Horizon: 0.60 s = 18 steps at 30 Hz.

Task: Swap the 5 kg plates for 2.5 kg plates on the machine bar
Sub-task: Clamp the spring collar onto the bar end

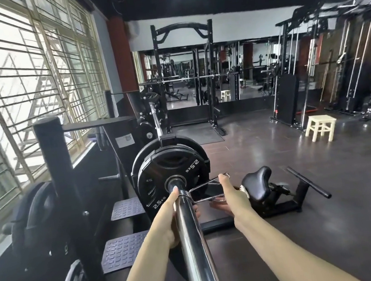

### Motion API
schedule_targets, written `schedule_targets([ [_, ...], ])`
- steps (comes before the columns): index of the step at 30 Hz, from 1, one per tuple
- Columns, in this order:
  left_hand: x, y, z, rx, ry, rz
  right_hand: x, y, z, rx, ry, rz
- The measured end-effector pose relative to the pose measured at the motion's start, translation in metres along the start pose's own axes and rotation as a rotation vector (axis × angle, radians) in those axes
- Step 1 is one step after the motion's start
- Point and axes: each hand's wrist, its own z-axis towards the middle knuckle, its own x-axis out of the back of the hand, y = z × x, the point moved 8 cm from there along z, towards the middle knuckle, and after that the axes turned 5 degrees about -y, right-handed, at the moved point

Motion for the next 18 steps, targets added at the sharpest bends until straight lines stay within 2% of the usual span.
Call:
schedule_targets([
  [12,0.005,0.038,0.057,-0.013,0.046,0.075,-0.024,0.022,0.091,-0.107,-0.024,0.027],
  [18,0.004,0.039,0.056,0.023,0.046,0.049,-0.031,0.004,0.067,-0.077,-0.070,0.031],
])
